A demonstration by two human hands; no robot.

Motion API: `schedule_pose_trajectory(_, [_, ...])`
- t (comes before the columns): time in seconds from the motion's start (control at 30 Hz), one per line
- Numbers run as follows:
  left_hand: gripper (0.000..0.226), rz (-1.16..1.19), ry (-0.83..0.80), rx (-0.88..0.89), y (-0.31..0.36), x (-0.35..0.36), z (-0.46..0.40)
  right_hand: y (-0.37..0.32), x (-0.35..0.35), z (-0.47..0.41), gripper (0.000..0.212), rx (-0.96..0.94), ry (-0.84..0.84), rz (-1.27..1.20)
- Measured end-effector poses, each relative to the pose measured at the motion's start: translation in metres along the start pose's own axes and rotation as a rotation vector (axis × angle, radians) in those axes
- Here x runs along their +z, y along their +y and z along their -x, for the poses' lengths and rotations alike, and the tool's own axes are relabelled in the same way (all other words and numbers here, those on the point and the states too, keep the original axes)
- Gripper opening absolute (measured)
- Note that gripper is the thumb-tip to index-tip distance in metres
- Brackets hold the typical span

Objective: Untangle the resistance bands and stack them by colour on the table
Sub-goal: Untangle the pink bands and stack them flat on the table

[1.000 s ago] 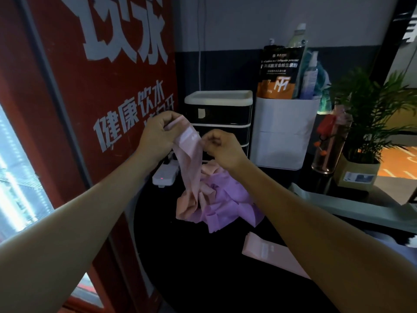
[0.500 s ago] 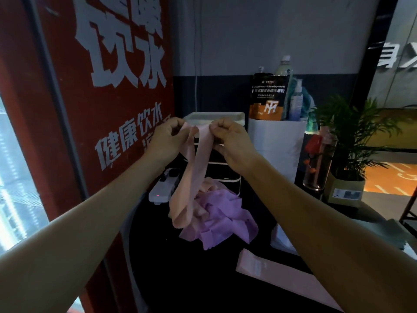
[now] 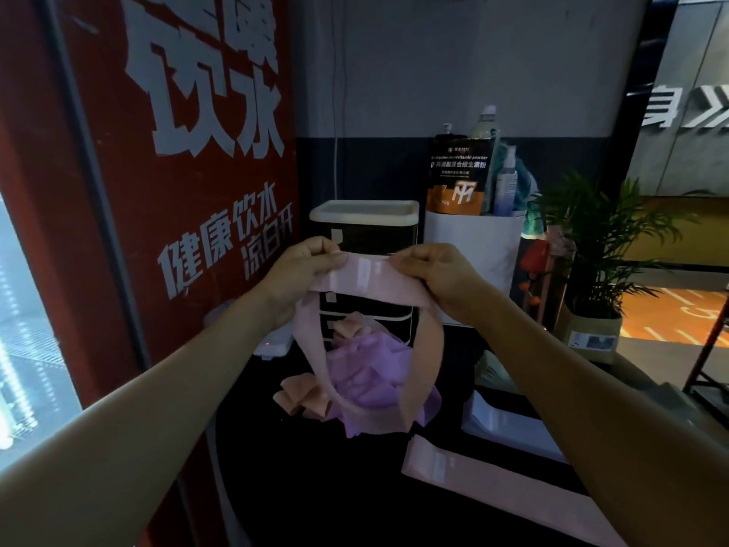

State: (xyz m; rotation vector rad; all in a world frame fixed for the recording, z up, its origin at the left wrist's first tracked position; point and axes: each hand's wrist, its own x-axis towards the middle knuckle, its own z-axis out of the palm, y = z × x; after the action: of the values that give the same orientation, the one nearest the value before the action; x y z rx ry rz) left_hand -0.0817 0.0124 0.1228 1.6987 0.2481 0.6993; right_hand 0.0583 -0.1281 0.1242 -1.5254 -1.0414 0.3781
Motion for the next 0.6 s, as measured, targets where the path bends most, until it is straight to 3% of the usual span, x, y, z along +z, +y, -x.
schedule_pose_trajectory(0.13, [0.021, -0.001, -0.058, -0.062, -0.009, 0.0, 0.003, 0.01, -0.004, 0.01, 0.013, 0.017, -0.042, 0.125])
schedule_pose_trajectory(0.33, [0.021, -0.03, -0.216, -0.208, -0.025, -0.003, 0.013, 0.01, -0.007, 0.011, 0.02, 0.015, -0.003, 0.054])
schedule_pose_trajectory(0.47, [0.024, 0.054, -0.174, -0.132, -0.026, -0.006, 0.009, 0.018, -0.004, 0.012, 0.021, 0.01, -0.079, 0.188])
schedule_pose_trajectory(0.6, [0.025, -0.023, -0.214, -0.022, -0.021, -0.002, 0.003, 0.018, 0.011, 0.011, 0.012, 0.015, -0.181, 0.083])
